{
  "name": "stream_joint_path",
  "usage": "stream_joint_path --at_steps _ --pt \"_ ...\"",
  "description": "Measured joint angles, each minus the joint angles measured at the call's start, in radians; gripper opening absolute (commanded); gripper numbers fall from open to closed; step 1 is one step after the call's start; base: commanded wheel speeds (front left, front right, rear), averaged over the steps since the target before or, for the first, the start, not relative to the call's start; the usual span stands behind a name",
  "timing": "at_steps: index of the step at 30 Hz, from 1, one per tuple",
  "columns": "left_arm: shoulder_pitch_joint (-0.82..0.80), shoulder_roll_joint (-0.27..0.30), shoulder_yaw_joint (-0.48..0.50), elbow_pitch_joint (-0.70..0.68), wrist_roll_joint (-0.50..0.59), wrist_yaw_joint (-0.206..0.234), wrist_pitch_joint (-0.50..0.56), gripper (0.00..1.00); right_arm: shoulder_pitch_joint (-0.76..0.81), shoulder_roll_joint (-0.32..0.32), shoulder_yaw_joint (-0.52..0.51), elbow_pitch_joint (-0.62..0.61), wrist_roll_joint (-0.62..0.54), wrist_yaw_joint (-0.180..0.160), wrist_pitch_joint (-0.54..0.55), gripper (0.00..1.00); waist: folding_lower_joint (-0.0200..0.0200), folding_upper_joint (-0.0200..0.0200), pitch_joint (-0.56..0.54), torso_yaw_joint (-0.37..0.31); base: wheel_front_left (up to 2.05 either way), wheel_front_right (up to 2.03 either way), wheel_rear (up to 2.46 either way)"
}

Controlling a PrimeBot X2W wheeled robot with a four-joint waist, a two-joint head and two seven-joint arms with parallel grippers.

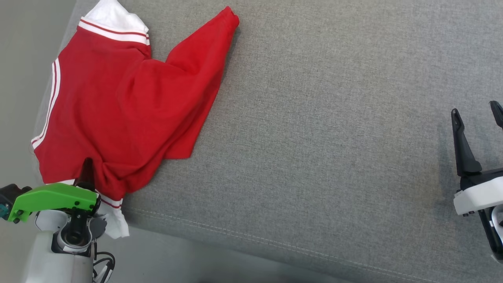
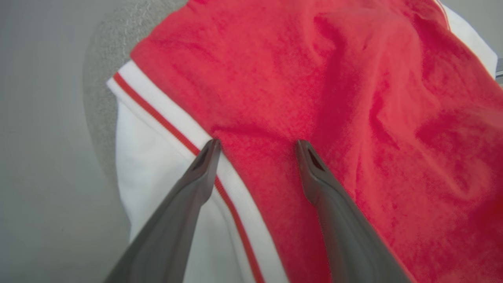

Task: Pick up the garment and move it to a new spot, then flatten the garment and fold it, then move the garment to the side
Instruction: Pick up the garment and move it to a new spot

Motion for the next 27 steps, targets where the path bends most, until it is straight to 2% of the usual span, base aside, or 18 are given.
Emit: stream_joint_path --at_steps 6,7,8,9,20,24,27 --pt "-0.021 0.008 0.009 0.034 -0.004 -0.015 0.003 1.00 -0.006 0.002 -0.007 -0.008 0.000 -0.001 0.000 1.00 -0.0001 0.0000 0.020 -0.013 0.00 0.00 0.00" --pt "-0.026 0.008 0.010 0.039 -0.014 -0.019 0.004 0.76 -0.006 0.003 -0.011 -0.008 0.001 -0.002 0.000 1.00 -0.0001 0.0000 0.022 -0.014 0.00 0.00 0.00" --pt "-0.029 0.008 0.011 0.045 -0.029 -0.022 0.009 0.58 -0.006 0.003 -0.013 -0.007 0.001 -0.002 0.000 1.00 0.0000 0.0000 0.023 -0.014 0.00 0.00 0.00" --pt "-0.032 0.009 0.014 0.053 -0.037 -0.029 0.011 0.00 -0.006 0.004 -0.012 -0.007 0.002 -0.002 0.000 1.00 0.0000 0.0000 0.022 -0.014 0.00 0.00 0.00" --pt "-0.044 0.023 0.025 0.098 -0.044 -0.062 0.009 0.00 -0.006 0.020 -0.010 -0.001 0.005 -0.008 -0.002 1.00 0.0000 0.0000 0.005 -0.018 0.00 0.00 0.00" --pt "-0.055 0.016 0.013 0.059 -0.044 -0.090 0.002 0.00 -0.006 0.034 -0.003 0.005 0.006 -0.008 -0.003 1.00 0.0000 0.0000 -0.006 -0.023 0.00 0.00 0.00" --pt "-0.090 -0.011 -0.019 0.008 -0.044 -0.107 0.002 0.00 -0.007 0.046 0.004 0.015 0.013 -0.008 -0.012 1.00 0.0000 0.0000 -0.015 -0.028 0.00 0.00 0.00"
